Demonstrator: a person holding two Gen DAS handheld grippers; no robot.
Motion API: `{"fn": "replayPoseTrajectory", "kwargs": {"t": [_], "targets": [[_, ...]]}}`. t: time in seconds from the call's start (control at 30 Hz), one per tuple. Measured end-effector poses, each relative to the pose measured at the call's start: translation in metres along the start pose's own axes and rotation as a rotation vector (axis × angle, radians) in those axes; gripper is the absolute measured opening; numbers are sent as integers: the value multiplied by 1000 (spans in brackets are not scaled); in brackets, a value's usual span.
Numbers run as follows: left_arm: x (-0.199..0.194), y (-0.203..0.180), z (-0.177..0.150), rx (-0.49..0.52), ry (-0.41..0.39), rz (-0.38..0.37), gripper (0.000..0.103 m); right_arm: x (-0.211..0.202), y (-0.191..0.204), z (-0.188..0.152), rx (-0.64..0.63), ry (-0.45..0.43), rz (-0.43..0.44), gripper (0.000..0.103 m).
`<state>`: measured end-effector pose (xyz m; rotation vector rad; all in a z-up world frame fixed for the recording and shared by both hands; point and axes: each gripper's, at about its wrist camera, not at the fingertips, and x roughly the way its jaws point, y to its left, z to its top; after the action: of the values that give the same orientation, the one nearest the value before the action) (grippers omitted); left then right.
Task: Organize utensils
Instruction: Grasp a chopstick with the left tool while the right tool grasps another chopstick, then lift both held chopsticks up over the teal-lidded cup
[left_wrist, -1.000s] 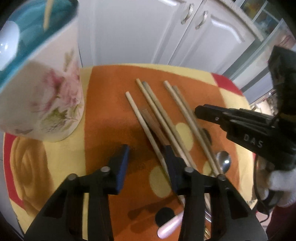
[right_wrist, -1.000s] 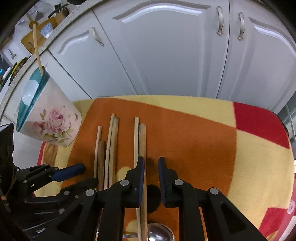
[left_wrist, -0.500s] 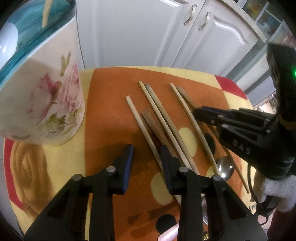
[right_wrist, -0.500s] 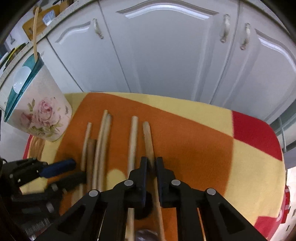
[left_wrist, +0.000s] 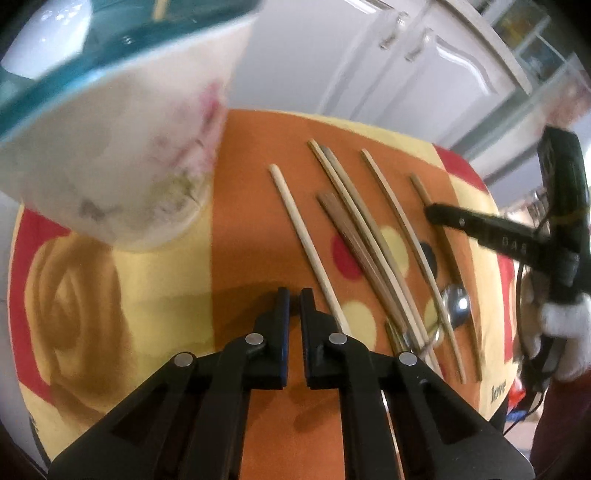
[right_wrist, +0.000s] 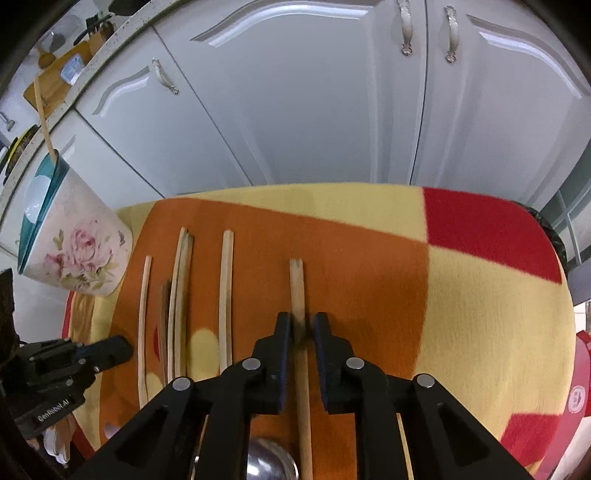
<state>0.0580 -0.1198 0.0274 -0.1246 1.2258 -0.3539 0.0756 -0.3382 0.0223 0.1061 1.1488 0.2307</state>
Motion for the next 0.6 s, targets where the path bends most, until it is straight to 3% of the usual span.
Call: {"fn": "replayPoseTrajectory", "kwargs": {"t": [0.13,0.2,0.3,0.37,0.4,0.43,0.6], "targets": [[2,-2,15,-32,-31,18,36,5,13,6,-47,2,-20,23],[6,-7,19,-31,-39,39,37,8,17,9,-71,-5,-32,23],[13,-17,24,-6,-68,103,37,9,15,9,-76,-15,-37,8],[17,-22,26,9,-80,136,33,8,13,11,-65,-13,-21,7],[18,-24,28,15,-87,149,18,5,12,11,-63,-18,-10,7],[19,-23,29,22,-90,155,9,2,12,11,-64,-23,-4,7],[1,-10,30,-26,-110,52,4,-32,7,3,-50,-90,37,7]]}}
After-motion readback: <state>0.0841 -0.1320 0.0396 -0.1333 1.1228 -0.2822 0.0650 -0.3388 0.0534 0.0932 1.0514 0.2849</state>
